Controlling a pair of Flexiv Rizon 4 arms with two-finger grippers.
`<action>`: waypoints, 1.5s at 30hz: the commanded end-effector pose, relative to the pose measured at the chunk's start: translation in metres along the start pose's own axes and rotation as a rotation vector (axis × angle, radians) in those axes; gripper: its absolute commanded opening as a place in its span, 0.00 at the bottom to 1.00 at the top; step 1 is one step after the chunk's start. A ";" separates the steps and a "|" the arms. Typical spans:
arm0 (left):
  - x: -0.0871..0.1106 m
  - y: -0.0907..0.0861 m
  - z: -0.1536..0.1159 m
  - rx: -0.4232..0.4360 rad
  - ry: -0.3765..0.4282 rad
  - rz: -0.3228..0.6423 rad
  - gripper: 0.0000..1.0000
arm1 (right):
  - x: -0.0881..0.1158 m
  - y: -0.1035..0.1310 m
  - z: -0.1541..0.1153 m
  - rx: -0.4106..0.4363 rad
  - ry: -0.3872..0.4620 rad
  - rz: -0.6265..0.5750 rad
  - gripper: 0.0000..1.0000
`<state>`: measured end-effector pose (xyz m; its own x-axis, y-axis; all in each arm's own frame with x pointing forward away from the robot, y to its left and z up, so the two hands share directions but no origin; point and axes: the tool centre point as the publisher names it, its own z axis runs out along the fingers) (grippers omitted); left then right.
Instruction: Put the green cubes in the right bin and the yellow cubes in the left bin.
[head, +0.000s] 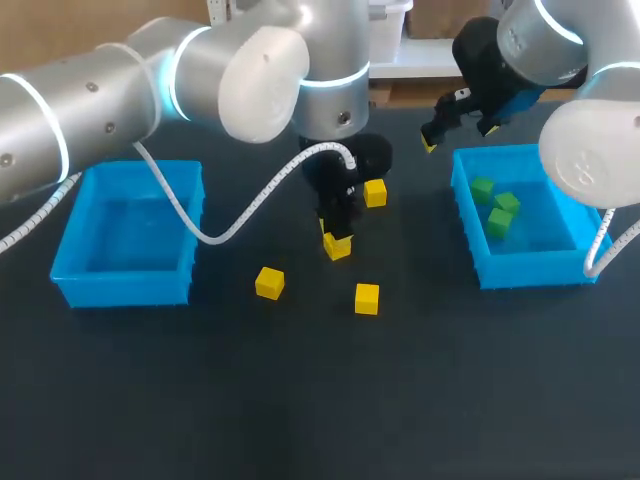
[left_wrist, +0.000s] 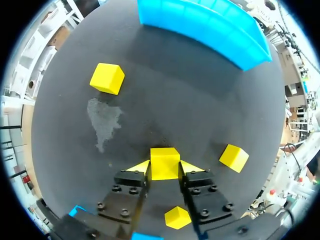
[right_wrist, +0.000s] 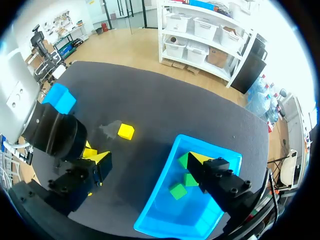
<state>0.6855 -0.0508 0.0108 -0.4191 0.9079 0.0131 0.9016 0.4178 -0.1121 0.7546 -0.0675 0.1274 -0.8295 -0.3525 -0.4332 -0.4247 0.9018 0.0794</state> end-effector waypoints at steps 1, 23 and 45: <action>0.006 0.001 -0.003 -0.005 -0.010 -0.010 0.00 | 0.000 0.000 0.000 -0.001 0.000 0.000 1.00; 0.051 0.070 -0.088 -0.149 -0.160 -0.225 0.00 | 0.000 0.000 0.000 -0.001 0.000 0.000 1.00; 0.157 0.086 -0.123 -0.187 -0.182 -0.488 0.00 | 0.000 0.000 0.000 -0.001 0.000 0.000 1.00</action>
<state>0.7244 0.1199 0.1212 -0.7945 0.6034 -0.0687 0.6021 0.7974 0.0407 0.7546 -0.0676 0.1274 -0.8295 -0.3525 -0.4332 -0.4247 0.9019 0.0794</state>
